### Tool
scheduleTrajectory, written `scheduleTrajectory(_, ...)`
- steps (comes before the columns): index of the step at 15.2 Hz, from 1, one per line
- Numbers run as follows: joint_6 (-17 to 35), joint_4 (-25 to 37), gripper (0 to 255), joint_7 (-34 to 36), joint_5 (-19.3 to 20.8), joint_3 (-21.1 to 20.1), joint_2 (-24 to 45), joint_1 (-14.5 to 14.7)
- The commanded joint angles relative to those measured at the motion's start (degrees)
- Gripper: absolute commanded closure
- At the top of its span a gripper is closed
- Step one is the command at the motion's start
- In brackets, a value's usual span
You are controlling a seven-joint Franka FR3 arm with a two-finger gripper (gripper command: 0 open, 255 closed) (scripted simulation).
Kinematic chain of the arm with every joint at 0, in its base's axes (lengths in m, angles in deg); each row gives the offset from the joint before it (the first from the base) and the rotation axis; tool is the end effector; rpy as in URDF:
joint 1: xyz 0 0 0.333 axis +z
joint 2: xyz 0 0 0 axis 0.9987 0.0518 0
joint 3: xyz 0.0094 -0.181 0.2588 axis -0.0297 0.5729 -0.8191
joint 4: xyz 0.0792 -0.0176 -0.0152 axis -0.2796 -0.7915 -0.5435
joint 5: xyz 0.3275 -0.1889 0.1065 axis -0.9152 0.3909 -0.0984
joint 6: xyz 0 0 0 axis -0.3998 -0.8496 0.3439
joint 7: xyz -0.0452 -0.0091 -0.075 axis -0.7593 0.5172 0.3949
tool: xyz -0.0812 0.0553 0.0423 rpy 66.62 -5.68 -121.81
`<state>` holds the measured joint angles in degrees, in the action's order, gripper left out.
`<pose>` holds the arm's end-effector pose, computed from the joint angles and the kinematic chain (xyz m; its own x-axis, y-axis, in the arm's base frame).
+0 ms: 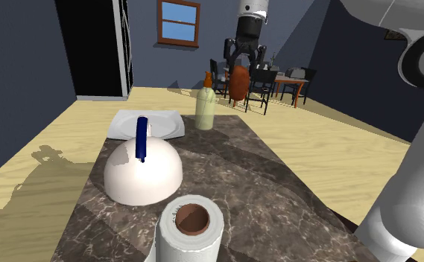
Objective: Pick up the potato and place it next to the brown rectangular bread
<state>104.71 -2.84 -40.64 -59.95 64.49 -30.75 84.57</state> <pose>0.5412 0.0526 0.6927 0.8818 -0.4556 -0.1217 -0.4651 -0.8828 -0.0653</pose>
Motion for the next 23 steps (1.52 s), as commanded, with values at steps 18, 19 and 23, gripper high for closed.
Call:
scheduleTrajectory(18,1.9,-31.7,255,11.2,-7.2,-6.1,-31.9,5.2)
scheduleTrajectory(19,1.7,-32.8,255,12.1,-7.8,-6.5,-33.4,5.6)
scheduleTrajectory(23,0.5,-36.5,255,15.7,-10.4,-8.7,-39.2,7.1)
